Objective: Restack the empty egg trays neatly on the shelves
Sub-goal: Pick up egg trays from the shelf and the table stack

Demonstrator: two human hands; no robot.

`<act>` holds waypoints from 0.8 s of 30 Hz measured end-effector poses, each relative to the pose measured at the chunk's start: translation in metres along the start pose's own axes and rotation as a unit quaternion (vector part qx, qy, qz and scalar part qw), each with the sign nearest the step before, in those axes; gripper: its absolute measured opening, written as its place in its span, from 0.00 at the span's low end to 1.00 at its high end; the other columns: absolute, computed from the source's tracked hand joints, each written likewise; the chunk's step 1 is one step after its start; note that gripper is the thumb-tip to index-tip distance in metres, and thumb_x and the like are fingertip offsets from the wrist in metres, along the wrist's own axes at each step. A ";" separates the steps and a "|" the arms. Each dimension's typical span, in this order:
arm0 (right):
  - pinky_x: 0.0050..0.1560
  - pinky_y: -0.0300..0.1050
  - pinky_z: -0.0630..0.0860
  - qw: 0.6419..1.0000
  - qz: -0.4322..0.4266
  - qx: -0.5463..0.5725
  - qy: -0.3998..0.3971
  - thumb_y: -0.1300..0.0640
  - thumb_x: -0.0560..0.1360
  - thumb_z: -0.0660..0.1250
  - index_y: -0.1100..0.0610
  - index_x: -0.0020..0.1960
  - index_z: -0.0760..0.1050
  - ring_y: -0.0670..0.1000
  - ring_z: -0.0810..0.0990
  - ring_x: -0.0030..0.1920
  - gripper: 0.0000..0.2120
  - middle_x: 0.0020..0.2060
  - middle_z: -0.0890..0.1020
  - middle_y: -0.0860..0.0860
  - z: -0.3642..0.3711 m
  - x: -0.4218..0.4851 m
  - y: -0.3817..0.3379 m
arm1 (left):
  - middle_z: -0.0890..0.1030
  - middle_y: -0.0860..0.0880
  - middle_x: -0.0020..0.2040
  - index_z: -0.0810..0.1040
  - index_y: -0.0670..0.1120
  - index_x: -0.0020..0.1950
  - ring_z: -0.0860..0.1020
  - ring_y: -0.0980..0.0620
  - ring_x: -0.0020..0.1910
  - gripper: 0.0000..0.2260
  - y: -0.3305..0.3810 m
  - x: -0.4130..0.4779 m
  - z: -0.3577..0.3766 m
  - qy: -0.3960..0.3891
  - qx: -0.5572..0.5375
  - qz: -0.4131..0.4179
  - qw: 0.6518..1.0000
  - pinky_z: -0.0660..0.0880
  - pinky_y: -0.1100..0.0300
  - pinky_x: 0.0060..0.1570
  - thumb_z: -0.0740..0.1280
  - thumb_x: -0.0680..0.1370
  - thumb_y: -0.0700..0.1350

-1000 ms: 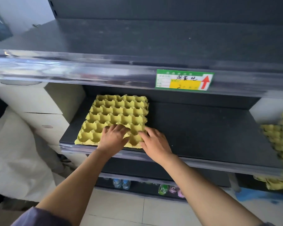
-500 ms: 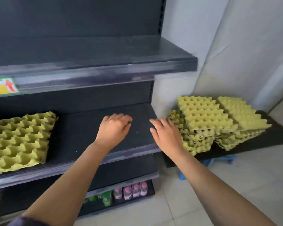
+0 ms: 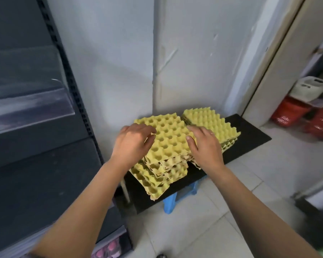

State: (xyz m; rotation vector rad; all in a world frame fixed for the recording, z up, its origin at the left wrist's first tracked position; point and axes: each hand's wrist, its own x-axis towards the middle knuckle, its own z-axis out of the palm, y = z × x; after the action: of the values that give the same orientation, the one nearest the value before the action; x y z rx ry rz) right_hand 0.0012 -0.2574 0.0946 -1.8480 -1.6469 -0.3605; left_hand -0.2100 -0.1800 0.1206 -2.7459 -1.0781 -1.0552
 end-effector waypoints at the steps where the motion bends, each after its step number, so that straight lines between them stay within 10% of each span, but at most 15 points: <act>1: 0.49 0.53 0.76 1.000 0.003 -0.006 -0.010 0.54 0.78 0.61 0.59 0.61 0.77 0.59 0.79 0.51 0.15 0.52 0.81 0.56 0.005 0.009 0.013 | 0.82 0.49 0.40 0.81 0.46 0.47 0.80 0.45 0.40 0.10 -0.001 0.013 0.013 0.000 -0.001 0.001 1.000 0.73 0.53 0.41 0.61 0.74 0.47; 16: 0.54 0.52 0.74 0.978 0.041 0.047 -0.201 0.56 0.81 0.58 0.54 0.69 0.69 0.57 0.73 0.60 0.17 0.62 0.74 0.55 0.088 0.101 0.158 | 0.81 0.48 0.45 0.82 0.46 0.48 0.78 0.43 0.47 0.07 -0.029 0.098 0.168 -0.101 0.015 -0.149 0.984 0.72 0.52 0.44 0.65 0.76 0.45; 21: 0.60 0.55 0.73 0.943 0.026 0.058 -0.328 0.53 0.80 0.60 0.53 0.72 0.64 0.57 0.73 0.63 0.21 0.66 0.71 0.56 0.136 0.113 0.200 | 0.74 0.49 0.63 0.75 0.51 0.63 0.70 0.46 0.64 0.14 -0.025 0.081 0.208 -0.177 0.046 -0.351 0.918 0.67 0.48 0.60 0.65 0.77 0.48; 24: 0.64 0.55 0.72 0.918 0.040 0.061 -0.390 0.53 0.79 0.61 0.55 0.74 0.62 0.58 0.73 0.63 0.25 0.67 0.68 0.57 0.166 0.115 0.218 | 0.62 0.49 0.71 0.63 0.54 0.71 0.61 0.45 0.69 0.25 -0.018 0.071 0.226 -0.213 0.047 -0.530 0.820 0.62 0.46 0.65 0.65 0.75 0.49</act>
State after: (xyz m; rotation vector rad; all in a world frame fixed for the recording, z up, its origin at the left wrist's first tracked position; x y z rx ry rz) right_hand 0.1988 -0.0694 -0.0247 -2.0857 -2.0095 0.5896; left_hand -0.0502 -0.0699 -0.0162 -2.2108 -2.7753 -0.2770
